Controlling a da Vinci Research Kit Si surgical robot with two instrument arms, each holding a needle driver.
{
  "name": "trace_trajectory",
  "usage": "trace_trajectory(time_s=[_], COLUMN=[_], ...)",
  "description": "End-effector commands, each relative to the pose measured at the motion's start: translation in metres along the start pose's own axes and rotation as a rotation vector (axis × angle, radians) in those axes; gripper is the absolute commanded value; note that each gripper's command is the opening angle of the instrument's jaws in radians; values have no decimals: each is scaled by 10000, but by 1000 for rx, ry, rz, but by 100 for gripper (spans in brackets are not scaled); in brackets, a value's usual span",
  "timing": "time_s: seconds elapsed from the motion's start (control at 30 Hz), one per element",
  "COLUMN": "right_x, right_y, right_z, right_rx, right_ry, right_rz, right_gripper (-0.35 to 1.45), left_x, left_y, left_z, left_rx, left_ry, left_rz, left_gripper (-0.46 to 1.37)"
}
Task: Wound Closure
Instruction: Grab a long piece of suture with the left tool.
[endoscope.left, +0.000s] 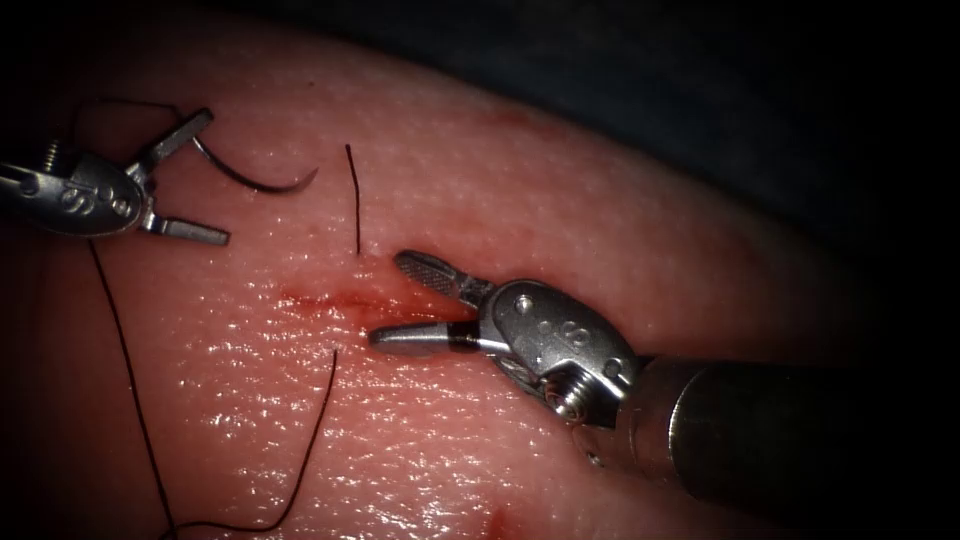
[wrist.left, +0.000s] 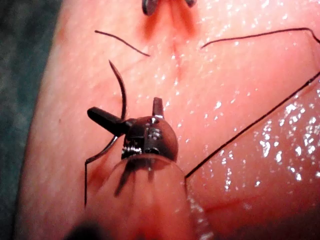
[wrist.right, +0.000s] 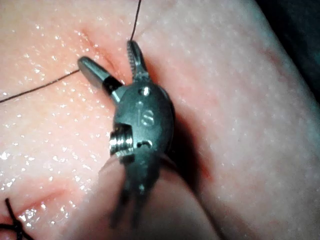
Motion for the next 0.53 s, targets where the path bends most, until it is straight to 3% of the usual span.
trace_trajectory(time_s=[0.03,0.17,0.37,0.53], right_x=[0,0,0,0], right_y=[0,0,1,2], right_z=[0,0,-1,-3], right_rx=[4,4,5,-2], right_ry=[0,0,0,-2], right_rz=[0,0,0,0], right_gripper=[140,140,139,139], left_x=[0,-1,-1,-1], left_y=[0,0,0,0], left_z=[-1,-2,-2,-3], left_rx=[-6,-8,-9,-9], left_ry=[3,5,5,5], left_rz=[1,2,2,2], left_gripper=[77,73,53,53])
